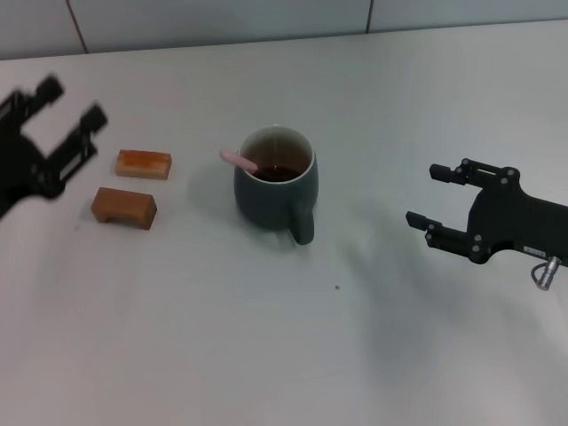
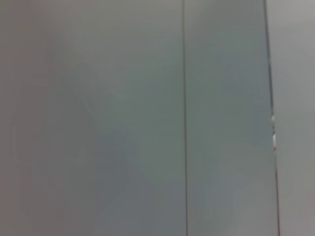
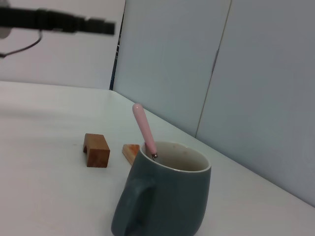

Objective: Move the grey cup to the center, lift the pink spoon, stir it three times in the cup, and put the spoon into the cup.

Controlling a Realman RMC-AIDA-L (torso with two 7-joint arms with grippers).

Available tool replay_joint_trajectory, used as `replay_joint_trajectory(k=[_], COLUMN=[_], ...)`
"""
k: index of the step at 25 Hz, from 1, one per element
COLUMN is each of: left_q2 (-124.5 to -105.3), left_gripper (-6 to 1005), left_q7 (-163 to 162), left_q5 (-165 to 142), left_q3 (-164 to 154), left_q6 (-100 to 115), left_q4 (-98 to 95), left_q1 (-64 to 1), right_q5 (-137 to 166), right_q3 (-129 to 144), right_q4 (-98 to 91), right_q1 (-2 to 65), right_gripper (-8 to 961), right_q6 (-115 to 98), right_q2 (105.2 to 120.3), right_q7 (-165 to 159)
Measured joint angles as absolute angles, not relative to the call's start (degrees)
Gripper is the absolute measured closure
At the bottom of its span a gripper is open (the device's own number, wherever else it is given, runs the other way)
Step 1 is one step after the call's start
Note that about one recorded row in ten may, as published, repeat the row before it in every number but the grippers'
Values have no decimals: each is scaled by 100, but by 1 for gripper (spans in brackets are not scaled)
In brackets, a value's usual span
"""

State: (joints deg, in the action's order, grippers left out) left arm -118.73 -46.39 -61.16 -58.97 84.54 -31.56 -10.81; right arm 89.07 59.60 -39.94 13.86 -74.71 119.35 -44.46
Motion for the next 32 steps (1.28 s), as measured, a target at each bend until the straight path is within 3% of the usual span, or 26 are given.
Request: replay_joint_trajectory(k=[12,23,32], left_q2=[-11877,-11831,-11827], left_gripper=[242,140,140], left_q7=[-3109,-3057,-3003], left_q5=[-6101,-6172,-6219], left_q3=[-5863,-6691,-6759], left_q6=[8272,8230,8229], left_q4=[-1553,-1471,-1441], left_q1=[-1237,-1232,-1230], right_q5=[8894,8807,8800], right_q3=[5950,5897,5930], right_q4=[-3951,-3843,-3791], right_q1=[1340,1211,1157], right_gripper=[279,279,279], right_q6=[-7503,-7568,-7670], right_q2=[11939,11946,11918], right_q7=[-4425,-4285,-4301])
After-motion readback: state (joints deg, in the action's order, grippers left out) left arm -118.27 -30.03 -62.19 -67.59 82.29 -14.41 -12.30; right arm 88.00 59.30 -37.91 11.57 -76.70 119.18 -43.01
